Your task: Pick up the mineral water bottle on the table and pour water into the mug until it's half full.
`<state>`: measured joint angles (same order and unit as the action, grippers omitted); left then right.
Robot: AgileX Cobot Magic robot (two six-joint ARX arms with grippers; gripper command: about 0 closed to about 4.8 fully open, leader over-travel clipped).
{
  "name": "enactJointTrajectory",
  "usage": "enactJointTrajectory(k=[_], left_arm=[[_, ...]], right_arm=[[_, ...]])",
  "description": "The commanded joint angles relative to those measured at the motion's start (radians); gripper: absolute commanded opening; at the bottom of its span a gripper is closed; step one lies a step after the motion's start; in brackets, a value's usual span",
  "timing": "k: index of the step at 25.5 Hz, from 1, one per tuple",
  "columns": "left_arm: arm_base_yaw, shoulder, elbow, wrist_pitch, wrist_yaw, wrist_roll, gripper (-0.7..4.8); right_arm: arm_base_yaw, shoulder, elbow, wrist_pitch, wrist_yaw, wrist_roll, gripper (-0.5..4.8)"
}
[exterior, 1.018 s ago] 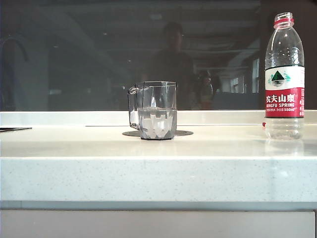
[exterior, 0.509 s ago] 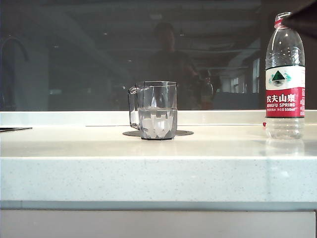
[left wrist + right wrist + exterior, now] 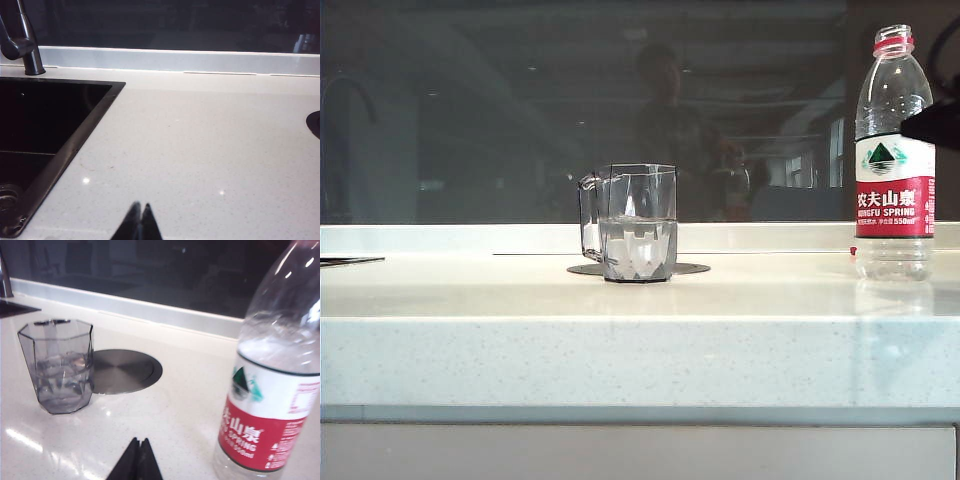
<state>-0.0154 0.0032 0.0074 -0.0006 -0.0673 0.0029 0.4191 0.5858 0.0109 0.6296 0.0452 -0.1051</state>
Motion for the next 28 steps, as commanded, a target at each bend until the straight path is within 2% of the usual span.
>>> enactJointTrajectory(k=[1,8,16,19,23,26,28], left_arm=[[0.0,0.0,0.003,0.009,0.001,-0.003,-0.04],[0.0,0.0,0.003,0.009,0.001,-0.003,-0.04],[0.0,0.0,0.003,0.009,0.001,-0.003,-0.04],[0.0,0.0,0.003,0.009,0.001,-0.003,-0.04],[0.0,0.0,0.003,0.008,0.003,-0.003,-0.04],[0.0,0.0,0.003,0.008,0.001,-0.003,-0.04],[0.0,0.0,0.003,0.008,0.001,-0.003,-0.04]], right_arm=[[-0.032,-0.137,0.004,-0.161,0.019,-0.01,-0.04],[-0.204,-0.402,0.004,-0.272,0.003,0.0,-0.04],[-0.362,-0.587,0.004,-0.405,0.003,0.0,-0.04],[-0.419,-0.587,0.005,-0.417,0.0,0.001,-0.05],[-0.434,-0.587,0.004,-0.475,0.0,0.01,-0.05],[-0.432,-0.587,0.004,-0.53,-0.004,0.119,-0.05],[-0.432,-0.587,0.004,-0.544,-0.016,0.139,-0.05]])
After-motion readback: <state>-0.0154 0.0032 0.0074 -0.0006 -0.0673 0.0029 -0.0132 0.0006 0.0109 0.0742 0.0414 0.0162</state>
